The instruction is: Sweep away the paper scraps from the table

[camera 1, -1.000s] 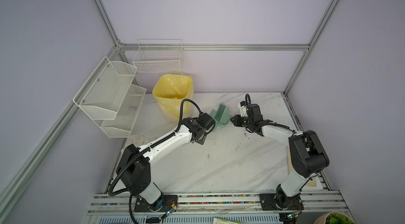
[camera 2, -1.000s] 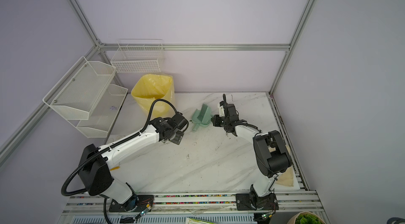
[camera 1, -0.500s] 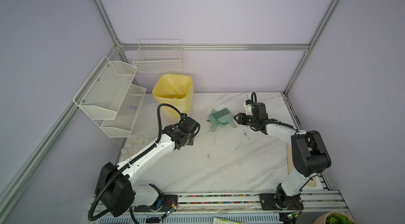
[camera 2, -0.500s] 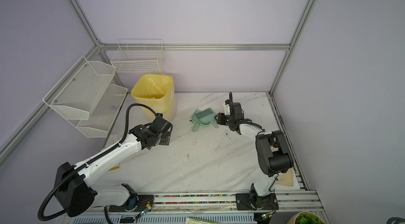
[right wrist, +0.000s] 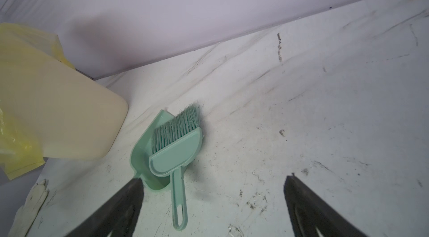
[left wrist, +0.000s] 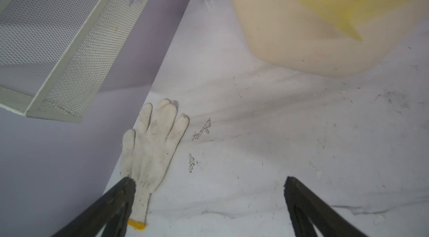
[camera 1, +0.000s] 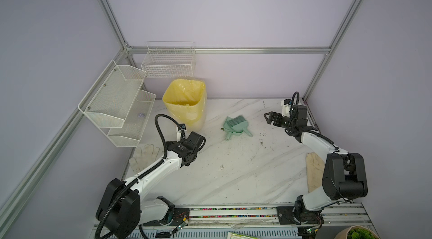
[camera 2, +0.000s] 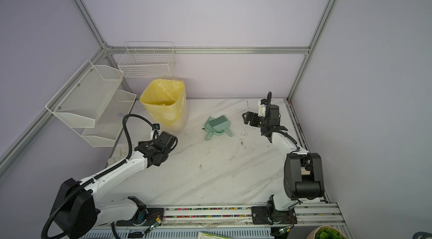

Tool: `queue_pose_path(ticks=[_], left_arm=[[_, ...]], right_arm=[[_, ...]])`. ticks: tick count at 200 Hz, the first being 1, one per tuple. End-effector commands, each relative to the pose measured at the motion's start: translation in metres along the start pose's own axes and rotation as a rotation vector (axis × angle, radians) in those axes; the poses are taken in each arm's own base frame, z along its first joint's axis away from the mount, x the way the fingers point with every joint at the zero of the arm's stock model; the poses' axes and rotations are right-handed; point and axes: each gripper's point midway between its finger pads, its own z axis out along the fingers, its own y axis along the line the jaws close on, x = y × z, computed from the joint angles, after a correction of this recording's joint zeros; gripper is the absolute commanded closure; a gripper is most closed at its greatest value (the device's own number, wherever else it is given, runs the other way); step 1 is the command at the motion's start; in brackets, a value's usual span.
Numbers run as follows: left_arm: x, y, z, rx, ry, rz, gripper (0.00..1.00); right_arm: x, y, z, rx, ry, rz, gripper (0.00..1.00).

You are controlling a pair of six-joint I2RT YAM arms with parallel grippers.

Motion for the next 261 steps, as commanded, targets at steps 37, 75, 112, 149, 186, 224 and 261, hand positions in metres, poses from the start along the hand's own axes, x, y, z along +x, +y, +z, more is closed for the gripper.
queue_pose_path(ticks=[37,75,112,149,186,224,261], left_arm=[[-0.024,0.028,0.034,-0.085,-0.225,-0.188,0.0],[-0.018,0.022,0.054,-0.027,-0.303,-0.211,0.0],[-0.024,0.007,0.065,0.044,-0.364,-0.146,0.0],[-0.032,0.009,0.067,0.07,-0.418,-0.181,0.0],[-0.032,0.022,0.069,0.083,-0.454,-0.241,0.0],[-0.038,0.021,0.077,0.109,-0.465,-0.236,0.0],[-0.039,0.017,0.083,0.133,-0.439,-0.23,0.0]], right_arm=[[-0.021,-0.022,-0.046,0.195,-0.203,-0.067,0.03],[-0.031,-0.04,-0.077,0.337,-0.345,-0.106,0.03],[-0.029,-0.059,-0.097,0.441,-0.478,-0.113,0.03],[-0.018,-0.075,-0.102,0.488,-0.595,-0.137,0.03],[-0.005,-0.092,-0.099,0.543,-0.638,-0.152,0.03],[0.006,-0.108,-0.085,0.577,-0.646,-0.149,0.03],[0.002,-0.111,-0.081,0.585,-0.673,-0.151,0.03]])
